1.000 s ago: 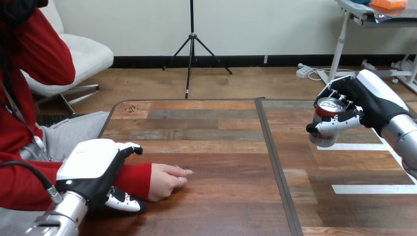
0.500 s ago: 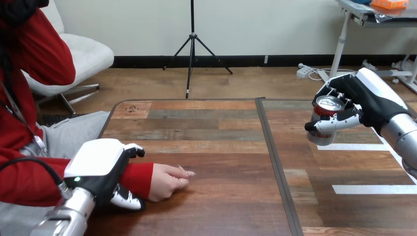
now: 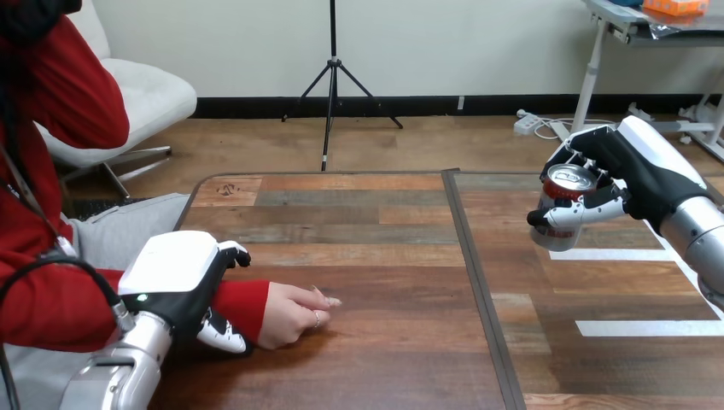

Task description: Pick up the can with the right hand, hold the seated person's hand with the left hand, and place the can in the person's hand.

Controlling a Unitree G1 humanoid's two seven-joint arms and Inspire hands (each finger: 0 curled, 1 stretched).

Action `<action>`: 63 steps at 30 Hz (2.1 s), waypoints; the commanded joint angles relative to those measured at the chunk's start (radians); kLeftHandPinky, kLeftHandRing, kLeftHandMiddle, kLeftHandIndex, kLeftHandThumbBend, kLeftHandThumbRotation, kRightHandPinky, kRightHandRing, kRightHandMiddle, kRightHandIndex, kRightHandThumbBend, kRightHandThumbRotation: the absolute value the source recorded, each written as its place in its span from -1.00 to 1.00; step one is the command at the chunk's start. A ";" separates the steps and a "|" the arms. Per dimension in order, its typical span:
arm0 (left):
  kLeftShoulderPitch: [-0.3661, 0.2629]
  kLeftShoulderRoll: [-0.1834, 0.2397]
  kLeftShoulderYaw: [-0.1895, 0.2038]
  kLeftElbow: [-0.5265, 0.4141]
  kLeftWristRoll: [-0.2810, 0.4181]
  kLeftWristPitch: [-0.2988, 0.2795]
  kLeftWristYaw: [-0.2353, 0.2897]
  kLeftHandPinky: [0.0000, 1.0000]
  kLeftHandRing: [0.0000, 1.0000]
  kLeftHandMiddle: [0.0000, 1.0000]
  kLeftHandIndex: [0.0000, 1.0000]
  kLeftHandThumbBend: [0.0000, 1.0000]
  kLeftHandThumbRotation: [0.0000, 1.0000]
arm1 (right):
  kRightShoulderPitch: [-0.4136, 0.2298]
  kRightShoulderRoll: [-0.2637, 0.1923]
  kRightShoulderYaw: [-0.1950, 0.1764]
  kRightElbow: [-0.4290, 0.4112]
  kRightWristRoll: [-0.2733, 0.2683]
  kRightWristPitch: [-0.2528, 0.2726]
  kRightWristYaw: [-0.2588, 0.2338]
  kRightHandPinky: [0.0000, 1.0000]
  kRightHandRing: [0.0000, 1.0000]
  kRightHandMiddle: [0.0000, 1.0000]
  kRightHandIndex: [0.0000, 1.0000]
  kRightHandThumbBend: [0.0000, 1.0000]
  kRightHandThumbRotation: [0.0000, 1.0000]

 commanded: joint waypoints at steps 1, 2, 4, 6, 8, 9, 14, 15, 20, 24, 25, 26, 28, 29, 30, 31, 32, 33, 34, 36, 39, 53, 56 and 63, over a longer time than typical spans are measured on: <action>-0.072 -0.006 -0.027 0.017 0.003 0.020 0.004 0.44 0.50 0.51 0.48 0.97 -0.66 | -0.110 -0.015 -0.037 -0.012 0.029 -0.022 -0.021 -0.34 -0.29 -0.15 -0.03 0.42 -1.00; -0.075 -0.007 -0.031 0.021 0.004 0.022 0.005 0.44 0.50 0.51 0.48 0.97 -0.67 | -0.109 -0.016 -0.036 -0.015 0.027 -0.020 -0.021 -0.34 -0.29 -0.15 -0.03 0.42 -1.00; -0.080 -0.007 -0.038 0.028 0.003 0.024 0.007 0.43 0.49 0.49 0.46 0.96 -0.68 | -0.108 -0.017 -0.034 -0.018 0.025 -0.018 -0.022 -0.34 -0.30 -0.16 -0.03 0.42 -1.00; -0.085 -0.009 -0.044 0.036 0.003 0.025 0.012 0.42 0.47 0.47 0.44 0.95 -0.69 | -0.107 -0.017 -0.034 -0.019 0.025 -0.021 -0.023 -0.34 -0.30 -0.16 -0.03 0.42 -1.00; -0.090 -0.012 -0.049 0.041 0.001 0.030 0.011 0.39 0.44 0.44 0.41 0.94 -0.72 | -0.106 -0.017 -0.034 -0.019 0.026 -0.023 -0.023 -0.34 -0.30 -0.16 -0.03 0.42 -1.00; -0.091 -0.014 -0.050 0.043 -0.001 0.033 0.008 0.37 0.42 0.43 0.40 0.93 -0.73 | -0.105 -0.017 -0.034 -0.019 0.026 -0.024 -0.022 -0.34 -0.30 -0.16 -0.03 0.42 -1.00; -0.101 -0.020 -0.060 0.051 -0.011 0.045 -0.002 0.25 0.33 0.35 0.33 0.88 -0.80 | -0.104 -0.018 -0.036 -0.015 0.030 -0.035 -0.021 -0.34 -0.29 -0.16 -0.03 0.42 -1.00; -0.102 -0.021 -0.062 0.051 -0.012 0.046 -0.003 0.21 0.29 0.33 0.31 0.87 -0.83 | -0.104 -0.018 -0.038 -0.013 0.032 -0.036 -0.020 -0.34 -0.29 -0.16 -0.03 0.42 -1.00; -0.108 -0.021 -0.071 0.054 -0.015 0.044 -0.008 0.03 0.15 0.21 0.19 0.83 -0.94 | -0.103 -0.020 -0.042 -0.009 0.043 -0.042 -0.011 -0.33 -0.28 -0.15 -0.03 0.42 -1.00; -0.107 -0.017 -0.076 0.048 -0.015 0.048 -0.017 -0.05 0.08 0.14 0.13 0.79 -0.98 | -0.102 -0.019 -0.047 -0.010 0.054 -0.036 -0.006 -0.32 -0.27 -0.14 -0.02 0.42 -1.00; -0.106 -0.017 -0.077 0.047 -0.015 0.049 -0.019 -0.08 0.06 0.12 0.12 0.78 -0.99 | -0.102 -0.019 -0.047 -0.009 0.056 -0.038 -0.005 -0.32 -0.27 -0.14 -0.03 0.41 -1.00; -0.107 -0.016 -0.079 0.043 -0.017 0.053 -0.031 -0.09 0.05 0.12 0.11 0.78 -0.99 | -0.102 -0.019 -0.048 -0.009 0.057 -0.034 -0.005 -0.32 -0.27 -0.14 -0.03 0.41 -1.00; -0.108 -0.014 -0.080 0.038 -0.020 0.057 -0.046 -0.11 0.03 0.10 0.10 0.76 -0.99 | -0.102 -0.019 -0.048 -0.010 0.059 -0.027 -0.005 -0.31 -0.27 -0.13 -0.03 0.41 -1.00; -0.108 -0.014 -0.082 0.036 -0.019 0.059 -0.048 -0.12 0.03 0.09 0.09 0.75 -1.00 | -0.102 -0.020 -0.048 -0.009 0.060 -0.030 -0.006 -0.31 -0.26 -0.13 -0.03 0.41 -1.00; -0.108 -0.013 -0.083 0.035 -0.018 0.060 -0.048 -0.13 0.01 0.08 0.08 0.74 -1.00 | -0.102 -0.020 -0.047 -0.008 0.061 -0.033 -0.007 -0.31 -0.26 -0.13 -0.03 0.42 -1.00; -0.107 -0.013 -0.084 0.034 -0.017 0.060 -0.048 -0.14 0.00 0.07 0.07 0.73 -1.00 | -0.101 -0.021 -0.047 -0.007 0.062 -0.035 -0.008 -0.32 -0.27 -0.13 -0.03 0.42 -1.00; -0.108 -0.012 -0.085 0.031 -0.017 0.065 -0.055 -0.14 0.00 0.06 0.06 0.72 -1.00 | -0.101 -0.022 -0.046 -0.007 0.064 -0.035 -0.007 -0.32 -0.27 -0.13 -0.03 0.42 -1.00; -0.108 -0.012 -0.086 0.030 -0.018 0.068 -0.061 -0.18 -0.03 0.03 0.05 0.72 -1.00 | -0.101 -0.022 -0.046 -0.008 0.065 -0.034 -0.006 -0.32 -0.26 -0.12 -0.03 0.41 -1.00; -0.109 -0.012 -0.087 0.028 -0.019 0.070 -0.064 -0.19 -0.04 0.02 0.05 0.72 -1.00 | -0.101 -0.022 -0.046 -0.008 0.066 -0.033 -0.005 -0.31 -0.26 -0.12 -0.03 0.41 -1.00; -0.109 -0.011 -0.089 0.027 -0.018 0.075 -0.068 -0.20 -0.06 0.01 0.05 0.72 -1.00 | -0.102 -0.024 -0.045 -0.006 0.067 -0.033 -0.004 -0.31 -0.26 -0.12 -0.03 0.41 -1.00; -0.109 -0.012 -0.090 0.023 -0.021 0.085 -0.078 -0.23 -0.09 -0.03 0.02 0.72 -1.00 | -0.100 -0.025 -0.047 -0.006 0.075 -0.040 0.003 -0.31 -0.25 -0.11 -0.02 0.40 -1.00; -0.098 -0.031 -0.090 -0.042 -0.040 0.195 -0.193 -0.47 -0.31 -0.20 -0.20 0.67 -1.00 | -0.101 -0.021 -0.048 -0.001 0.077 -0.038 -0.001 -0.31 -0.26 -0.12 -0.02 0.41 -1.00; -0.097 -0.028 -0.095 -0.055 -0.041 0.210 -0.220 -0.52 -0.35 -0.23 -0.25 0.65 -1.00 | -0.100 -0.019 -0.048 -0.004 0.077 -0.035 -0.001 -0.31 -0.26 -0.12 -0.03 0.41 -1.00; -0.092 -0.022 -0.100 -0.089 -0.042 0.237 -0.273 -0.63 -0.42 -0.28 -0.30 0.61 -1.00 | -0.101 -0.017 -0.047 0.001 0.075 -0.047 -0.005 -0.31 -0.26 -0.12 -0.02 0.41 -1.00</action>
